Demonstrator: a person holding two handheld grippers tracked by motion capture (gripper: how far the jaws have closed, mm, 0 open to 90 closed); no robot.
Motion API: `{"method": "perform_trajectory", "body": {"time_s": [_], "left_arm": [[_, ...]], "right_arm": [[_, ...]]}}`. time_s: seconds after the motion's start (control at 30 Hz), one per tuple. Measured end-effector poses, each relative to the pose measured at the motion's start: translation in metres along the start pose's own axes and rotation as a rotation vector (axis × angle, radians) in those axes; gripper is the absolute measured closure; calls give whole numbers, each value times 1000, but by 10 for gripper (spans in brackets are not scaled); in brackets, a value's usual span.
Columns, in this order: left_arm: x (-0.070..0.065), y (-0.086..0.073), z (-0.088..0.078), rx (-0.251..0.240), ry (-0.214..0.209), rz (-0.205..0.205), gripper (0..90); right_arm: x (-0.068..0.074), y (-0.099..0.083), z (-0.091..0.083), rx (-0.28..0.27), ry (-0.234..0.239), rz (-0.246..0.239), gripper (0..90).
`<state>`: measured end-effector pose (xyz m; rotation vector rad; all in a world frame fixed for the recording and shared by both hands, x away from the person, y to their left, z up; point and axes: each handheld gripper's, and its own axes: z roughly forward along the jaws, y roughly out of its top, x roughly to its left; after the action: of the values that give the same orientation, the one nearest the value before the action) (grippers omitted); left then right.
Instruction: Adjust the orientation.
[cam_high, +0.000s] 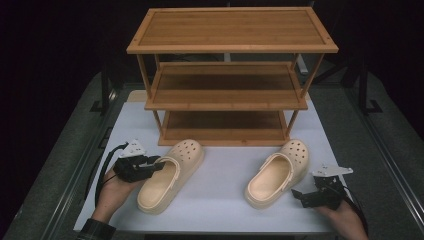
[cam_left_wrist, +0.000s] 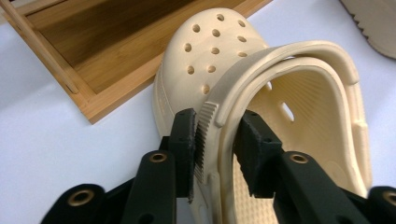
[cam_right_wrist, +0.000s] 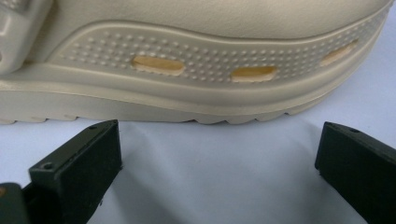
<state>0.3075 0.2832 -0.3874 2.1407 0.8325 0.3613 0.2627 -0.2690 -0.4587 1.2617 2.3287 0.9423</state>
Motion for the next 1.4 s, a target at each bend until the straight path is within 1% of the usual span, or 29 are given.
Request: {"method": "perform_trajectory", "body": {"time_s": [0.17, 0.2, 0.23, 0.3, 0.37, 0.4, 0.43, 0.53, 0.57, 0.6, 0.63, 0.67, 0.7, 0.73, 0.77, 0.8, 0.83, 0.87, 0.9, 0.93, 0.97, 1.0, 1.1, 1.17, 1.2, 1.23, 1.27, 1.3, 1.4], "left_arm": [[2, -4, -11, -17, -5, -20, 561], [2, -4, -11, -17, -5, -20, 546], [4, -7, -15, -20, -7, -29, 546], [7, -9, -18, -22, -7, -39, 496], [9, -12, -22, -26, 0, -50, 479], [12, -14, -25, -27, 0, -56, 455], [13, -15, -27, -29, 6, -59, 455], [20, -23, -36, -35, 24, -83, 402], [22, -26, -39, -35, 37, -87, 377], [27, -31, -42, -24, 64, -95, 346], [27, -31, -42, -24, 64, -95, 333], [33, -38, -45, -13, 95, -118, 307], [33, -38, -45, -13, 95, -118, 286], [37, -42, -45, -2, 124, -120, 286], [39, -45, -44, 12, 143, -126, 262], [44, -51, -42, 34, 167, -138, 210], [44, -51, -42, 34, 167, -138, 195], [45, -54, -39, 48, 186, -138, 195], [46, -57, -35, 79, 218, -134, 153], [48, -61, -31, 111, 243, -132, 153], [49, -63, -29, 123, 249, -134, 149], [49, -63, -29, 123, 249, -134, 134], [52, -70, -22, 153, 248, -153, 105], [53, -74, -17, 171, 252, -149, 95], [55, -78, -14, 191, 255, -146, 85], [56, -80, -12, 193, 256, -154, 57], [59, -82, -12, 180, 249, -168, 25], [61, -85, -12, 169, 236, -178, 14], [62, -91, -12, 118, 228, -166, 0]], "right_arm": [[0, 0, 0, -1, 0, 0, 2], [0, 0, 0, -1, 0, 0, 2], [0, 0, 0, -1, 0, -1, 2], [0, 0, 0, 0, 0, 0, 2], [0, 0, 0, -1, 0, 0, 2], [0, 0, 0, -1, 0, 0, 2], [0, 0, 0, -1, 0, 0, 2], [0, 0, 0, -1, 1, 0, 2], [0, 0, 0, -1, 1, 0, 2], [0, 0, 0, -1, 0, 0, 2], [0, 0, 0, -1, 0, 0, 2], [0, 0, 0, 1, 1, 0, 2], [0, 0, 0, 1, 1, 0, 2], [0, 0, 0, 1, 1, 0, 2], [0, 0, 0, 1, 1, 0, 2], [0, 0, 0, 1, 1, -1, 2], [0, 0, 0, 2, 1, 1, 2], [0, 0, 0, 2, 1, 1, 2], [0, 0, 0, 2, 1, 1, 2], [0, 0, 0, 2, 1, 1, 2], [0, 0, 0, 2, 1, 1, 2], [0, 0, 0, 2, 1, 1, 2], [0, 0, 0, 2, 1, 1, 2], [0, 0, 0, 1, 1, 2, 2], [0, 0, 0, 1, 1, 1, 2], [0, 0, 0, 2, 2, 2, 2], [-1, 0, 0, 1, 5, 4, 2], [-1, 0, 0, -2, 9, 7, 2], [-2, 0, -1, -6, 17, 15, 2]]}}
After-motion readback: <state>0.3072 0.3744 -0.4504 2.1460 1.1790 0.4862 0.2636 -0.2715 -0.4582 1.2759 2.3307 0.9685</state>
